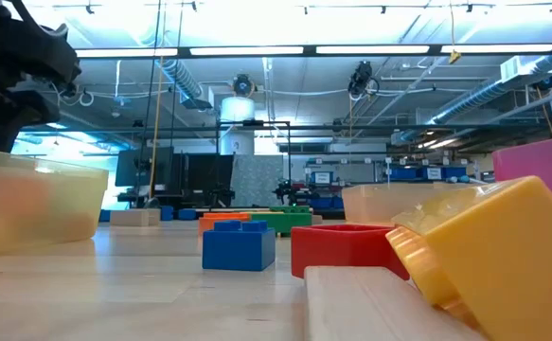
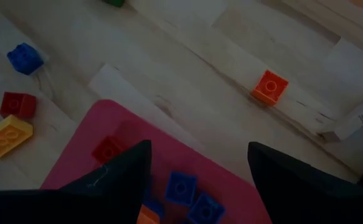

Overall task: Sort blocks by size
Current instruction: Put the large orange game piece into the yellow bin, then put the small blue game piece into the red bin

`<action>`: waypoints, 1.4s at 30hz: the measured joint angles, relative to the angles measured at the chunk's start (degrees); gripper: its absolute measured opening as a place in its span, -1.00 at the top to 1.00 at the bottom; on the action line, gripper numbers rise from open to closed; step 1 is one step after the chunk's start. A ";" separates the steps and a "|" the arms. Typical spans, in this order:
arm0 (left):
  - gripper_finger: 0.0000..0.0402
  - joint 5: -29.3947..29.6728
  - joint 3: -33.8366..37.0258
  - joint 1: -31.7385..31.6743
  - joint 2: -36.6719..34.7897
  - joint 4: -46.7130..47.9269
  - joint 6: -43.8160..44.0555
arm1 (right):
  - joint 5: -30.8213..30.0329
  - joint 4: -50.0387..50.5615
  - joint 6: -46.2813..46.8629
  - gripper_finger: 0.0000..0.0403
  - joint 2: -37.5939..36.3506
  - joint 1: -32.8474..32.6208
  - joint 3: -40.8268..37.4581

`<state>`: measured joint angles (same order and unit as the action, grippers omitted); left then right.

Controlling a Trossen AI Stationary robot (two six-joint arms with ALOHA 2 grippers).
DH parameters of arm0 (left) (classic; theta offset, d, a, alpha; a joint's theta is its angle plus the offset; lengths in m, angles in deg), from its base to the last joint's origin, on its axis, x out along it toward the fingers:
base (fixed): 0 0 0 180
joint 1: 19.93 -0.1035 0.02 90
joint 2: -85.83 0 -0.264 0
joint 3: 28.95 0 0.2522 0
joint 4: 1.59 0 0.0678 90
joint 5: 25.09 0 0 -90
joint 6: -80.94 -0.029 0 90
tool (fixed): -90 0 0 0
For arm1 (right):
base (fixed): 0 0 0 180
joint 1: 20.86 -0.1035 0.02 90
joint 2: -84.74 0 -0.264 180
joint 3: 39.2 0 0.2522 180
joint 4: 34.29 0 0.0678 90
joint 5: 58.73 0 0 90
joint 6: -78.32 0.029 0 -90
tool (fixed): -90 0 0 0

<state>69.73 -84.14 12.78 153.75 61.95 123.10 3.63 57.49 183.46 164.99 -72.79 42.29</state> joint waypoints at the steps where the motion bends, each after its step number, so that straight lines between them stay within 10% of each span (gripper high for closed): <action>1: -0.21 0.00 0.00 0.00 -0.03 0.20 0.23 | 0.00 0.00 -0.20 -0.39 0.00 0.15 0.00; 10: -0.27 2.54 -5.41 -0.21 -0.11 3.25 4.87 | 0.02 -0.13 -1.96 -0.38 -0.01 0.84 0.00; 21: -0.28 13.60 -17.74 -7.76 -0.11 17.94 30.59 | 0.01 -0.85 -5.57 -0.38 0.00 0.82 0.00; 32: -0.28 12.24 -19.87 -19.99 -0.11 21.21 28.11 | -1.72 -3.64 -9.30 -0.37 0.00 0.82 0.00; 42: -0.23 9.40 -16.37 -45.91 -4.68 23.49 8.81 | -2.97 -4.02 -9.11 -0.37 0.00 4.78 0.00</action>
<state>79.13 -100.51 -33.13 149.07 85.45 131.91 0.66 53.46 174.35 164.99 -68.01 42.29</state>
